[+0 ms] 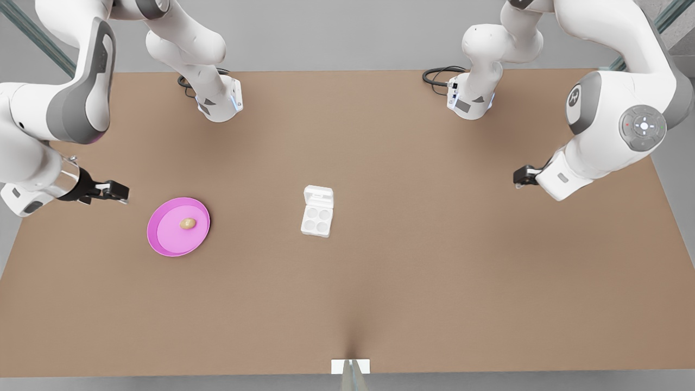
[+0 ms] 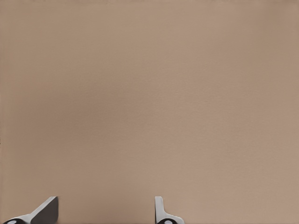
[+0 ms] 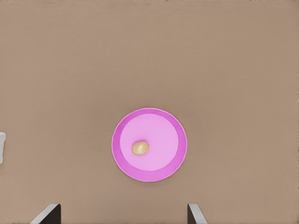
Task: Pack egg into the box and close the box lid
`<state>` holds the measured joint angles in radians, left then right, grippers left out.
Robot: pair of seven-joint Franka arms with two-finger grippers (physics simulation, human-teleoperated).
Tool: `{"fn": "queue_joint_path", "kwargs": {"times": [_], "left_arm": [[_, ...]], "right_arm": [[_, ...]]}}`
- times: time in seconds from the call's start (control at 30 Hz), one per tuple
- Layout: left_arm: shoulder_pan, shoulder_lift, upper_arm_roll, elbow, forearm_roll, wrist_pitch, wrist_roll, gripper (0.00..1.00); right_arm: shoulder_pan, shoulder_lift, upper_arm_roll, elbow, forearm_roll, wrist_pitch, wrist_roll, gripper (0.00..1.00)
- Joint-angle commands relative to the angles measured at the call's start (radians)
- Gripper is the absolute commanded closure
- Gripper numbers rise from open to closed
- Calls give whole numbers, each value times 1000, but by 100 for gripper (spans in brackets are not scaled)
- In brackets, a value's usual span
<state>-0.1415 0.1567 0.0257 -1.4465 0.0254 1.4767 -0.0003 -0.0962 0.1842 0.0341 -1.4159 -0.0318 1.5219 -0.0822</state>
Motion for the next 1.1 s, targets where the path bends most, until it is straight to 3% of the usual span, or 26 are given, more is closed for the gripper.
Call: {"fn": "queue_joint_path", "kwargs": {"times": [0.0, 0.1, 0.2, 0.43, 0.77, 0.87, 0.97, 1.0, 1.07], "left_arm": [[0, -2, -1, 3, 8, 82, -73, 0], [-17, 17, -3, 18, 7, 37, -60, 0], [-41, 127, -3, 32, 10, 116, -75, 0], [-55, 86, -29, 29, 18, 14, -73, 0], [-43, 103, -21, 26, 56, 19, -75, 0], [-46, 107, -21, 26, 56, 19, -78, 0], [-49, 112, -21, 29, 56, 17, -104, 0], [-47, 112, -21, 28, 56, 17, -104, 0], [-49, 112, -21, 26, 54, 14, -104, 0]], "right_arm": [[-7, 0, 3, -2, 4, 26, -60, 0], [3, 67, 3, -2, 6, 17, -60, 0], [44, 162, 9, -2, 12, 18, -39, 0], [96, 360, 1, 20, -2, 69, 42, 0], [82, 422, -5, -11, -33, 202, 56, 0], [121, 273, -5, -313, -46, 489, 55, 0], [113, 123, 10, -529, -48, 642, 56, 0], [95, 83, 10, -624, -50, 846, 50, 0], [58, 64, 15, -635, -53, 862, 24, 0]]}}
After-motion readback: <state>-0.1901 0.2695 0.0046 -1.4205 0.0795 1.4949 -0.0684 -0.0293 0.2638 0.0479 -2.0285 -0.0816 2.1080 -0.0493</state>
